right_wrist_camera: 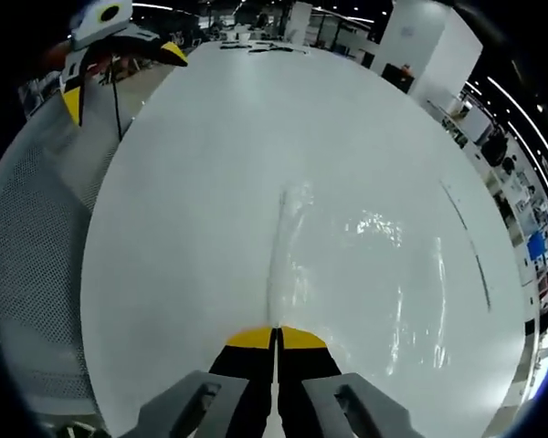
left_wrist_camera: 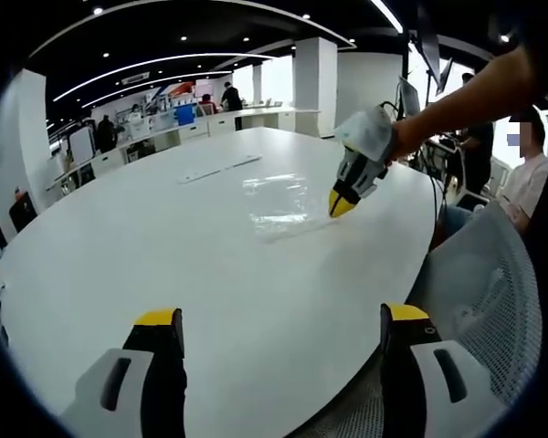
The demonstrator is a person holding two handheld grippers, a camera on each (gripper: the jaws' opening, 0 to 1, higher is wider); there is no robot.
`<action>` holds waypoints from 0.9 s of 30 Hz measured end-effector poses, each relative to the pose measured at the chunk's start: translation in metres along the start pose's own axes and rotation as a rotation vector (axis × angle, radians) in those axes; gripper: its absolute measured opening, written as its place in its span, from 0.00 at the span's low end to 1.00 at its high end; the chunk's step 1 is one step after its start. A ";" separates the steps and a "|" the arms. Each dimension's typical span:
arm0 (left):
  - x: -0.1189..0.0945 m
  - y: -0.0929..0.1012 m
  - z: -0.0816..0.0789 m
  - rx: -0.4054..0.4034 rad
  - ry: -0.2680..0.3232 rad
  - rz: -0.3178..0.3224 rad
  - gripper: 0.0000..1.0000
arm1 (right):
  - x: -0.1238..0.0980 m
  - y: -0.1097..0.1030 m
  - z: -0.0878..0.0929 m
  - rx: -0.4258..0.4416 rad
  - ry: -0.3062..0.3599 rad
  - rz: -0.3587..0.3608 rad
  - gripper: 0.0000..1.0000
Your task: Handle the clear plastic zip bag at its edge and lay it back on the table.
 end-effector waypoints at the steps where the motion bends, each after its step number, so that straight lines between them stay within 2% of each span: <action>1: 0.000 0.001 0.000 0.002 -0.001 0.001 0.87 | -0.001 0.000 0.000 -0.007 0.001 0.001 0.00; 12: 0.004 0.007 -0.007 0.023 0.006 0.014 0.85 | -0.016 0.004 -0.006 -0.047 0.027 -0.001 0.00; 27: 0.008 0.007 -0.010 0.056 0.002 0.037 0.84 | -0.028 -0.001 -0.020 -0.126 0.037 0.000 0.00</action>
Point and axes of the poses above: the point that each gripper's makers call its tool centre point, and the gripper's own axes: x roughly forward along the fingers, y roughly to its right, z roughly out of its underside, the point moved 5 cm from there along -x, roughly backward along the fingers, and after that the axes turned 1 degree about -y, right-handed, at the moved point
